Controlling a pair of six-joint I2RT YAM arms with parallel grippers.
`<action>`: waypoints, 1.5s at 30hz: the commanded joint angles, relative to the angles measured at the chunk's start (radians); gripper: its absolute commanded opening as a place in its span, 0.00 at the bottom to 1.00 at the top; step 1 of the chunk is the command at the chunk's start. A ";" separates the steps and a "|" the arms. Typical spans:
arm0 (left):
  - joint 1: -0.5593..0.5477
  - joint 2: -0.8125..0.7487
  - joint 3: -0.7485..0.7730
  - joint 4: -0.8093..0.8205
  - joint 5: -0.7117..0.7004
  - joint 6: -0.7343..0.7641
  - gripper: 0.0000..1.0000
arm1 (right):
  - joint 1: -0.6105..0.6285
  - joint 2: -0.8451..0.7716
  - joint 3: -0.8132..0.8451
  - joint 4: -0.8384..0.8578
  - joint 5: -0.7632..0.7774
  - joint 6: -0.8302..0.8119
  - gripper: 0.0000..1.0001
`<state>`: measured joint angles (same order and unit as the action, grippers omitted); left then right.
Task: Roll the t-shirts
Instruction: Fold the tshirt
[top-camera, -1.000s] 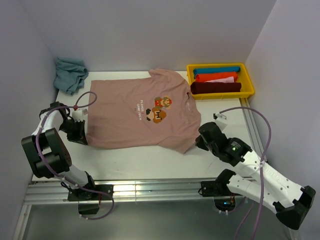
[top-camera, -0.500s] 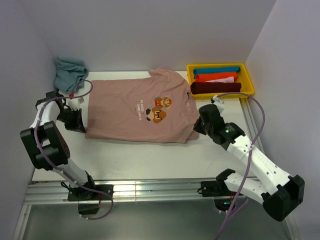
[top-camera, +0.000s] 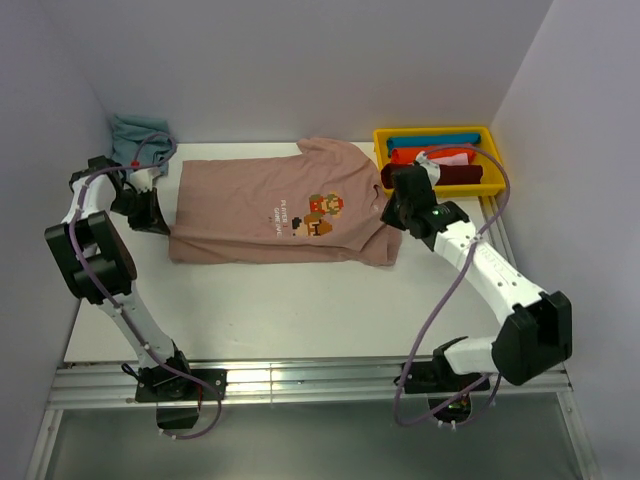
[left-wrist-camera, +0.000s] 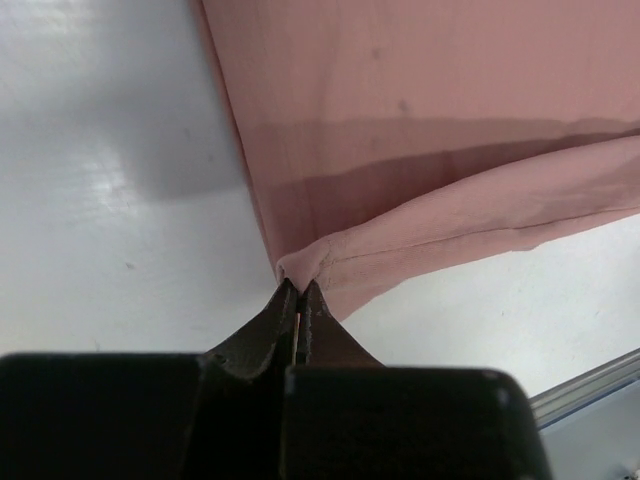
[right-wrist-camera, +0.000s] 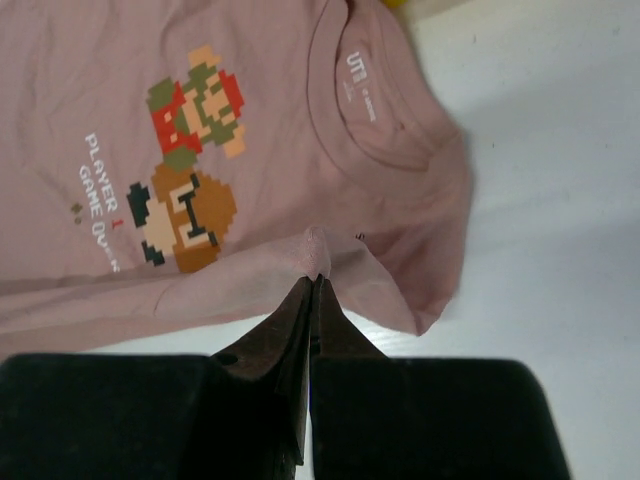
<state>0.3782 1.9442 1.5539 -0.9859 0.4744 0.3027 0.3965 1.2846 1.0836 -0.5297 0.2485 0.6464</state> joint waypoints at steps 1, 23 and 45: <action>-0.004 0.057 0.101 0.000 0.036 -0.036 0.00 | -0.041 0.053 0.077 0.069 -0.029 -0.059 0.00; -0.094 0.251 0.296 0.061 -0.010 -0.148 0.00 | -0.108 0.553 0.492 -0.003 -0.018 -0.157 0.00; -0.073 0.150 0.219 0.082 -0.016 -0.148 0.00 | -0.137 0.559 0.542 -0.001 0.023 -0.189 0.00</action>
<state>0.2920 2.1605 1.7596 -0.9081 0.4473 0.1593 0.2733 1.9057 1.5768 -0.5388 0.2420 0.4797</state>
